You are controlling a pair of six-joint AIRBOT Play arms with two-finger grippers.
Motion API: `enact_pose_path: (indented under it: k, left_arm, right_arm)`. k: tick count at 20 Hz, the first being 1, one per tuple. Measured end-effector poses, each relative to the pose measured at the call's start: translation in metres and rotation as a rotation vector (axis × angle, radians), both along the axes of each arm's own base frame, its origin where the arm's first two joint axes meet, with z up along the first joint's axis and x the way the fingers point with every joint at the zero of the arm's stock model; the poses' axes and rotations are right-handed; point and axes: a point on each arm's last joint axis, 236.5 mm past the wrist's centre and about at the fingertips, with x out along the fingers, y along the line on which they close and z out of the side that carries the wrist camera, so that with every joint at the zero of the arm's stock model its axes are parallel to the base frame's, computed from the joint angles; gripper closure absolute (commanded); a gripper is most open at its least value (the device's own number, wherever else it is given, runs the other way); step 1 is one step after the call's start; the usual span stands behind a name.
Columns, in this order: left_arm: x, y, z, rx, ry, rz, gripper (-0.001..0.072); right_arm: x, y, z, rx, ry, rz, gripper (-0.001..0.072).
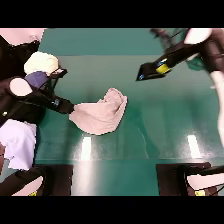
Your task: Fold the shirts.
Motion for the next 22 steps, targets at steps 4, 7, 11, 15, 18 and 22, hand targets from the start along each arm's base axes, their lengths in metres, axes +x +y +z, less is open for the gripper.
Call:
enact_pose_path:
  k: [4, 7, 11, 15, 18, 22]
  left_arm:
    - [-0.011, 0.016, 0.005, 0.052, 0.009, -0.001, 0.0686]
    - [-0.014, 0.021, 0.006, 0.07, 0.016, -0.001, 0.0685]
    - [-0.016, 0.023, 0.007, 0.077, 0.02, 0.001, 0.0685]
    - [-0.014, 0.023, 0.007, 0.072, 0.021, 0.021, 0.0685]
    - [-0.008, 0.022, 0.017, 0.064, -0.002, 0.036, 0.0685]
    - [0.022, 0.015, 0.087, 0.019, -0.174, 0.05, 0.0685]
  right_arm:
    - [0.008, 0.035, -0.072, -0.029, 0.101, 0.028, 0.0084]
    - [0.008, 0.046, -0.111, -0.053, 0.159, 0.034, 0.0091]
    - [0.003, 0.056, -0.135, -0.048, 0.212, 0.037, 0.0351]
    - [-0.005, 0.071, -0.139, -0.026, 0.233, 0.067, 0.07]
    - [-0.01, 0.075, -0.126, -0.021, 0.203, 0.11, 0.07]
    - [-0.008, 0.063, -0.048, -0.025, 0.016, 0.133, 0.07]
